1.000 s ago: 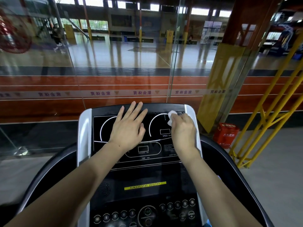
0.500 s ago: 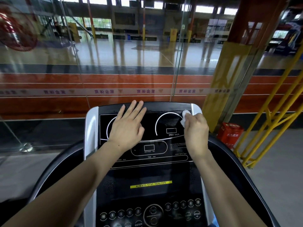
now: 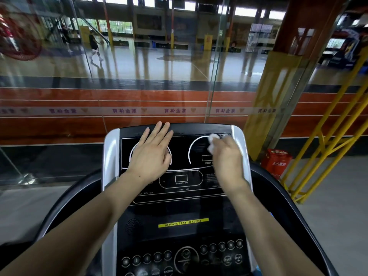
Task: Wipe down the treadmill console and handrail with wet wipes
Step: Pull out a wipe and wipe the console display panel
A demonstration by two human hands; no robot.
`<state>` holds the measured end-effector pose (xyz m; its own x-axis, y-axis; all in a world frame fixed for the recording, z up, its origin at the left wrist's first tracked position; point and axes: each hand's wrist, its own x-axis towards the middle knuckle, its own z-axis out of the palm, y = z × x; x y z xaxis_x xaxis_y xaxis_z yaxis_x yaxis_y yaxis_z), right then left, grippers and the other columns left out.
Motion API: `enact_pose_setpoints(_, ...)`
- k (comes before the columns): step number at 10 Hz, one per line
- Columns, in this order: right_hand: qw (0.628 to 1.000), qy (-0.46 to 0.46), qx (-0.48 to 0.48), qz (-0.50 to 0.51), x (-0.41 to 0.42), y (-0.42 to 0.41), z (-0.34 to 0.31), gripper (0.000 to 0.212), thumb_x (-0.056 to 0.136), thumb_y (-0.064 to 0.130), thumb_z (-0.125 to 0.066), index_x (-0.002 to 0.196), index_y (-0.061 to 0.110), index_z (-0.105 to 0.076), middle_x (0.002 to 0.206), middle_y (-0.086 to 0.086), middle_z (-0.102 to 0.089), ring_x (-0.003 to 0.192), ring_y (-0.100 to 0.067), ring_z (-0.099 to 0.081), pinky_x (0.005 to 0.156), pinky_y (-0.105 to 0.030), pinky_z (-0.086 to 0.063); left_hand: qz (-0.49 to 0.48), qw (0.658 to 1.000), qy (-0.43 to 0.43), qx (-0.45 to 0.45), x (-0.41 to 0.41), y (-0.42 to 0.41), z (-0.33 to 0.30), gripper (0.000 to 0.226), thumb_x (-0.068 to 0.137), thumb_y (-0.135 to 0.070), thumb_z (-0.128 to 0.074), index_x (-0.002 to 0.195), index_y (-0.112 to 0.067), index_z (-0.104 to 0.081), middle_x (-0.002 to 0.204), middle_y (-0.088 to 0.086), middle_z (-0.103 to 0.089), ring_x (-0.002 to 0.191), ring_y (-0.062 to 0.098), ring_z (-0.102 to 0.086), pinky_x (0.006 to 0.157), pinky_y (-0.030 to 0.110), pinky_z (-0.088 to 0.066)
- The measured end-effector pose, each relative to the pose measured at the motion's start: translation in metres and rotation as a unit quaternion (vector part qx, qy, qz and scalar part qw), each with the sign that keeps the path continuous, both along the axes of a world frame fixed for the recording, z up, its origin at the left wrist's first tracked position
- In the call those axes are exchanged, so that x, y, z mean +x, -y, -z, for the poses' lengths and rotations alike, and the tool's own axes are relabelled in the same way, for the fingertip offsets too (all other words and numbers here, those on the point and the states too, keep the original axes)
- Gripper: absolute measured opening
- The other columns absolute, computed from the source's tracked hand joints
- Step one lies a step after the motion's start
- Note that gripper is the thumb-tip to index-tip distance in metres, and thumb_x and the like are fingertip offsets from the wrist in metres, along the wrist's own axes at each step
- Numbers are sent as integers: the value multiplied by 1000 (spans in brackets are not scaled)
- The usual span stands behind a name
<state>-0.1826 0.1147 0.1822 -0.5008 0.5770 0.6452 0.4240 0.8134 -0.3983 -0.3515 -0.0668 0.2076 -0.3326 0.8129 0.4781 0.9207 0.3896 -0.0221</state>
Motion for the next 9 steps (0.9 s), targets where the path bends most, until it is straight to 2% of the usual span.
enact_pose_setpoints(1, 997, 8, -15, 76, 12, -11, -5, 22, 92, 4, -47, 93, 16, -66, 95, -10, -56, 88, -30, -56, 70, -33, -41, -14, 1000, 0, -8, -2, 12, 2, 72, 94, -37, -19, 161, -15, -34, 173, 0, -15, 161, 16, -4, 131, 46, -8)
enact_pose_setpoints(2, 997, -6, -4, 74, -33, 26, -9, 15, 84, 6, -50, 80, 8, -64, 83, -10, -56, 78, -30, -54, 67, -31, -32, -25, 1000, 2, -15, -6, 23, 5, 74, 93, -38, -19, 162, -14, -34, 173, 0, -15, 161, 16, -5, 131, 46, -9)
enact_pose_setpoints(3, 998, 11, -2, -62, -67, 71, -4, 33, 90, 14, -40, 101, 9, -71, 99, -11, -56, 88, -28, -49, 76, -32, -37, -43, 999, -5, -19, -9, 31, 7, 73, 94, -38, -22, 161, -14, -35, 173, 1, -18, 161, 18, -9, 130, 48, -13)
enact_pose_setpoints(4, 995, 28, 31, -92, -74, 70, -5, 24, 91, 19, -42, 88, 36, -59, 97, -8, -57, 85, -19, -45, 76, -32, -38, -51, 998, -13, -36, -10, 38, 6, 75, 94, -42, -18, 163, -14, -31, 173, 1, -15, 161, 18, -8, 130, 50, -14)
enact_pose_setpoints(5, 1000, 11, 8, -10, -17, 22, -9, 17, 93, 32, -61, 76, 32, -59, 80, 8, -62, 69, -9, -50, 70, -35, -38, -50, 998, -14, -42, -12, 43, 5, 77, 94, -43, -15, 164, -15, -27, 173, 1, -13, 161, 19, -7, 130, 49, -13)
enact_pose_setpoints(6, 997, -5, -48, 65, 17, -5, -21, 20, 98, 14, -54, 98, 34, -59, 100, 1, -52, 83, -11, -47, 78, -31, -39, -50, 998, -14, -47, -12, 44, 5, 77, 94, -44, -11, 165, -15, -24, 174, 0, -10, 161, 18, -5, 131, 48, -12)
enact_pose_setpoints(7, 992, -6, -77, 103, -4, -2, -14, 23, 96, 4, -50, 104, 17, -68, 102, -8, -51, 93, -23, -50, 79, -29, -35, -45, 998, -6, -42, -10, 43, 4, 78, 93, -44, -10, 164, -14, -25, 174, 0, -12, 161, 19, -6, 131, 48, -10)
enact_pose_setpoints(8, 995, -18, -91, 26, -39, 44, -14, 22, 94, 15, -53, 86, 24, -71, 89, -10, -61, 85, -26, -58, 75, -35, -39, -43, 998, -2, -35, -10, 42, 4, 78, 93, -43, -12, 163, -13, -30, 173, 1, -16, 161, 20, -9, 131, 47, -12)
enact_pose_setpoints(9, 999, 13, -27, -44, -64, 72, -13, 20, 84, 2, -70, 97, 17, -72, 89, -11, -59, 85, -29, -56, 71, -36, -47, -40, 999, -4, -36, -10, 42, 4, 78, 93, -43, -13, 163, -13, -30, 173, 1, -16, 161, 20, -10, 131, 47, -13)
